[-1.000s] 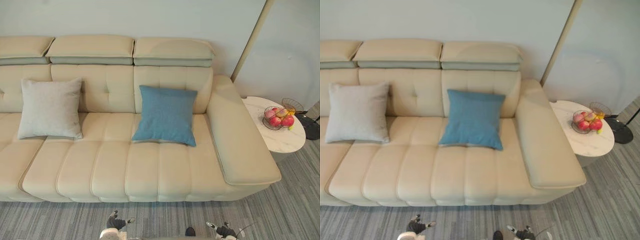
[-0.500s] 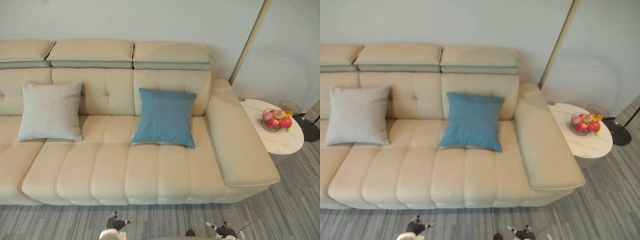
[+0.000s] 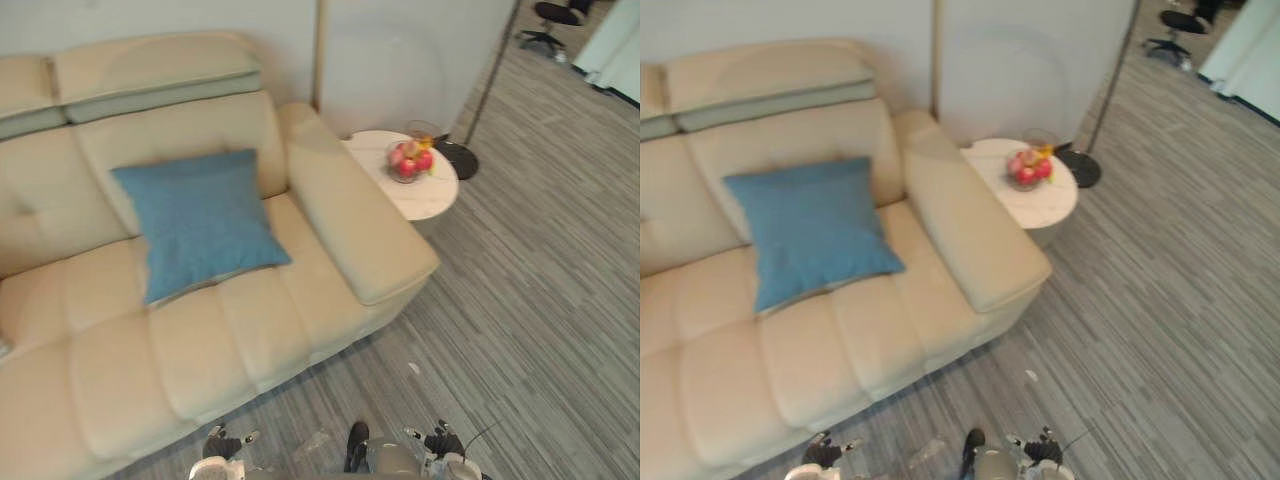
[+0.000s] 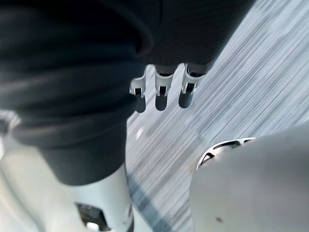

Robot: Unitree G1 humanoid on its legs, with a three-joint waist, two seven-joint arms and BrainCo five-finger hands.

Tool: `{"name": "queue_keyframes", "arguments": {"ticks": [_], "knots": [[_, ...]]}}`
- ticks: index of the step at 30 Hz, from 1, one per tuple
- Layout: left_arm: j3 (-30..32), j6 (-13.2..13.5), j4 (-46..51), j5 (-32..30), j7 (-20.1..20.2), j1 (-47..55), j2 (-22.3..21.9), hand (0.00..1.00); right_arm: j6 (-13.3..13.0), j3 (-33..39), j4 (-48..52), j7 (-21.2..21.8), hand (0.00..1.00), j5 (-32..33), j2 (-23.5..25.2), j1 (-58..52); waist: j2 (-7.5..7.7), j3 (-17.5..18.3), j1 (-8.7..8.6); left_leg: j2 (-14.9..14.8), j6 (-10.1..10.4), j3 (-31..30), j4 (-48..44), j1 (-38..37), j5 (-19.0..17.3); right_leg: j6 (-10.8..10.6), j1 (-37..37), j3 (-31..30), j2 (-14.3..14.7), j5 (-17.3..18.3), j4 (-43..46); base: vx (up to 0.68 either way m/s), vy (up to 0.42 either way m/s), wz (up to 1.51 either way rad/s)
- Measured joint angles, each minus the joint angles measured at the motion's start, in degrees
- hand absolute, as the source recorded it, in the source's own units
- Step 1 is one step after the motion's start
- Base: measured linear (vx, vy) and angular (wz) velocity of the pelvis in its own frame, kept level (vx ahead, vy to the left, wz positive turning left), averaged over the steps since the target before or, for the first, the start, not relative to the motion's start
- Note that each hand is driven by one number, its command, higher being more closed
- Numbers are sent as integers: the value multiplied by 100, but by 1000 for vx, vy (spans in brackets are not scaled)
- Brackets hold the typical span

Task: Pick up cushions and gather them together orderly.

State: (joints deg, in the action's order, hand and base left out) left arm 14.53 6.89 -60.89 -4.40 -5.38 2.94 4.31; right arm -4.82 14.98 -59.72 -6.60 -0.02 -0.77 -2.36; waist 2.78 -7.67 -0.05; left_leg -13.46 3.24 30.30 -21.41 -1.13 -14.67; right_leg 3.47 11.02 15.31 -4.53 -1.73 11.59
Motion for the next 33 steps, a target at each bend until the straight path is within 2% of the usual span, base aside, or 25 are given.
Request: {"name": "queue_keyframes", "arguments": {"ticks": [1, 2, 3, 4, 5, 6, 7, 8, 9, 10, 11, 13, 15, 17, 20, 21, 22, 23, 24, 26, 28, 30, 33], "knots": [[-30, 4, -78, -1, 8, -34, -22, 0, 39, 8, -121, -2, 0, -10, -132, 142, -311, 21, 51, -107, -70, 88, 499, -40, 263, -75, -164, 123, 129, -149, -460, 33, -89, -111], [-43, 11, -46, 3, -6, -73, -73, 0, 90, 66, -199, 20, 0, -3, -194, 371, -374, -23, 9, -158, 243, 393, 755, -223, 315, -72, 169, 953, -256, 584, 342, 61, -51, -91], [-106, 11, -35, 1, -6, -139, -45, 0, 98, 69, -199, 25, 0, -15, -233, 419, -363, -90, -10, -153, 363, 617, 866, -300, 375, -64, 346, 1504, -675, 918, 966, 80, -61, -76], [-183, -20, -60, 0, -14, -158, -14, 0, 129, 62, -254, 37, 0, -107, -270, 484, -372, -118, 13, -209, 616, 994, 1066, -492, 518, -7, 401, 2446, -1381, 1207, 1646, 65, -80, -56], [-210, -19, -64, 0, -19, -109, 12, 0, 155, 44, -267, 42, 0, -206, -265, 488, -351, -106, 26, -225, 684, 1077, 1112, -556, 563, -19, 375, 2639, -1522, 1214, 1723, 119, -217, -75], [-208, -12, -65, -1, -20, -12, 91, 0, 159, -17, -269, 59, 0, -243, -213, 482, -202, -45, 37, -260, 739, 1191, 1095, -712, 594, -150, 272, 2670, -1632, 967, 1508, 127, -267, -88], [-194, -42, -131, -1, -42, 53, 117, 0, 157, -49, -285, 78, 0, -246, -201, 521, -206, -55, 56, -461, 766, 1230, 993, -839, 597, -304, 252, 2594, -1413, 914, 1478, 169, -416, -102], [-207, -92, -185, -1, -43, 44, 144, 0, 126, -68, -274, 88, 0, -244, -212, 493, -315, -68, -31, -901, 729, 1296, 565, -783, 762, -180, 171, 2477, -998, 1036, 1308, 173, -463, -92], [-214, -95, -174, -1, -44, -6, 101, 0, 143, -80, -293, 89, 0, -244, -253, 498, -311, -78, -92, -1149, 499, 1279, 110, -654, 909, -94, 187, 2399, -825, 1129, 1272, 175, -459, -79], [-210, -100, -171, 0, -44, -60, 98, 0, 140, -124, -343, 82, 0, -229, -305, 479, -290, -85, -97, -1337, 153, 1136, -367, -506, 1113, -6, 180, 2253, -688, 1190, 1215, 176, -418, -100], [-249, -102, -167, 0, -46, -101, 44, 0, 137, -179, -371, 63, 0, -230, -409, 465, -280, -115, -95, -1479, -271, 533, -1050, -238, 1138, 49, 84, 1979, -474, 1212, 1032, 193, -367, -136], [-347, -88, -106, 4, -45, -137, -118, 0, 148, -198, -411, 14, 0, -224, -567, 461, -281, -202, -55, -1066, -191, -617, -1621, -116, 551, 134, -238, 1329, -94, 1164, 647, 243, -288, -174], [-560, -24, -36, 59, -30, -131, -155, 0, 140, -197, -430, -51, 0, -214, -709, 443, -284, -233, 7, -278, -74, -1541, -1779, 29, 98, 227, -622, 612, 207, 1099, 289, 302, -135, -199], [-697, 23, 39, 127, -9, -165, -168, 0, 143, -156, -421, -85, 0, -208, -731, 400, -292, -243, -16, 280, -3, -2025, -1533, 398, -88, 229, -811, 183, 345, 1072, 132, 261, -37, -146], [-638, 21, 102, 235, 1, -238, -291, 0, 152, 51, -402, -111, 0, -190, -599, 246, -337, -260, 12, 1072, 198, -2999, -490, 865, -212, 179, -978, -503, 548, 1047, -15, 239, 41, -125], [-590, 26, 132, 243, 0, -243, -296, 0, 152, 57, -398, -125, 0, -157, -531, 245, -352, -286, 28, 1318, 223, -3447, -96, 927, -167, 139, -1015, -704, 593, 1056, -27, 204, 96, -118], [-527, 26, 142, 247, 9, -244, -355, 0, 152, 55, -392, -126, 0, -159, -470, 216, -392, -296, 36, 1435, 143, -3795, 277, 912, 75, 74, -1067, -856, 678, 1068, -96, 178, 124, -107], [-447, 25, 157, 248, 11, -224, -424, 0, 156, 77, -322, -144, 0, -149, -457, 163, -440, -279, 45, 1415, -96, -3845, 308, 883, 547, 21, -1128, -1022, 773, 1097, -121, 192, 144, -101], [-295, 24, 174, 252, 32, -231, -437, 0, 157, 46, -84, -151, 0, -149, -346, 78, -389, -270, 44, 1384, -178, -3554, 354, 723, 488, -113, -1224, -1240, 745, 1168, -121, 234, 175, -90], [-182, 23, 176, 253, 52, -249, -448, 0, 133, 47, 70, -146, 0, -120, -190, -9, -278, -248, 53, 1358, -241, -3267, 378, 653, 379, -197, -1207, -1498, 727, 1219, -11, 196, 137, -81], [-9, 14, 171, 282, 60, -289, -449, 0, 135, 3, 184, -114, 0, -143, 35, -17, -177, -213, 178, 1230, -270, -2599, 487, 458, 320, -359, -1029, -1871, 717, 1299, 230, 168, 125, -122], [15, 6, 172, 292, 60, -289, -448, 0, 135, 3, 255, -108, 0, -110, 50, -20, -166, -213, 244, 1141, -281, -2219, 569, 303, 313, -492, -895, -1609, 629, 1369, 461, 83, 67, -114], [21, -2, 165, 290, 61, -287, -434, 0, 128, 24, 268, -103, 0, -108, 68, -8, -185, -220, 265, 931, -286, -1728, 584, 93, 309, -522, -787, -612, 144, 1392, 761, 56, -7, -99]]}}
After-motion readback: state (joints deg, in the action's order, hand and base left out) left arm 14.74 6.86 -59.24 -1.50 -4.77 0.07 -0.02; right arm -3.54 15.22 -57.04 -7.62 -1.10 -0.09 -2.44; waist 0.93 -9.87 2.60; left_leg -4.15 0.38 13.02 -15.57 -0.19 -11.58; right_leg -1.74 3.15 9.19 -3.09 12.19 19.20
